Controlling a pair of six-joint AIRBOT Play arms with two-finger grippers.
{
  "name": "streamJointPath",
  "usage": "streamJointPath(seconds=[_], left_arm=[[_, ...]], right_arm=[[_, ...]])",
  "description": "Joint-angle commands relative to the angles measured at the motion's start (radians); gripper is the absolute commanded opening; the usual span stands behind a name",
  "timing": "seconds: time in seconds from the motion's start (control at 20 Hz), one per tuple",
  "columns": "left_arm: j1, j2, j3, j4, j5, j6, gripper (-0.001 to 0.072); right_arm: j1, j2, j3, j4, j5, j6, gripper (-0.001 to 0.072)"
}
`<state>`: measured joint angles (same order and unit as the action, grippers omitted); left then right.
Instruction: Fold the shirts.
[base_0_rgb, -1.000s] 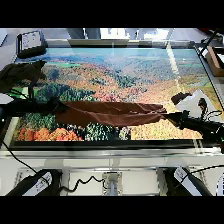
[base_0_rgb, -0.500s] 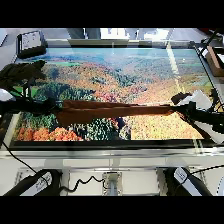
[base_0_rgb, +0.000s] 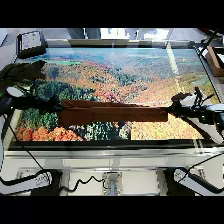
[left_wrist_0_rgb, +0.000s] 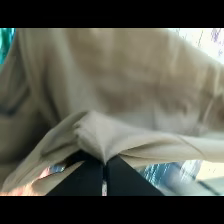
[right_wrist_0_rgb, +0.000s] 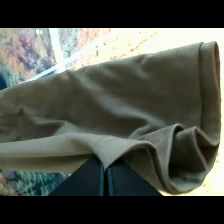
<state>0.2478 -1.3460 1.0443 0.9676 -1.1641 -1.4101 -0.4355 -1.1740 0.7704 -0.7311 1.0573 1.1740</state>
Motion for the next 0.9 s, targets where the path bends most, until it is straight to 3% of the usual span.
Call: streamJointPath(seconds=[0.0, 0.2, 0.45, 0.85], left_arm=[[-0.001, -0.098, 0.111, -0.021, 0.046, -0.002, 0.0013], [-0.014, -0.248, 0.24, 0.012, 0.001, -0.032, 0.0012], [-0.084, -0.378, 0.244, 0.106, -0.006, -0.045, 0.0012], [-0.105, -0.394, 0.245, 0.165, 0.042, -0.103, 0.0013]], right_arm=[[0.044, -0.138, 0.084, -0.005, -0.073, 0.013, 0.0025], [0.044, -0.254, 0.186, -0.01, -0.076, 0.035, 0.0025], [0.044, -0.338, 0.214, -0.016, -0.122, 0.034, 0.0025], [0.044, -0.392, 0.213, -0.048, -0.136, 0.034, 0.0026]])
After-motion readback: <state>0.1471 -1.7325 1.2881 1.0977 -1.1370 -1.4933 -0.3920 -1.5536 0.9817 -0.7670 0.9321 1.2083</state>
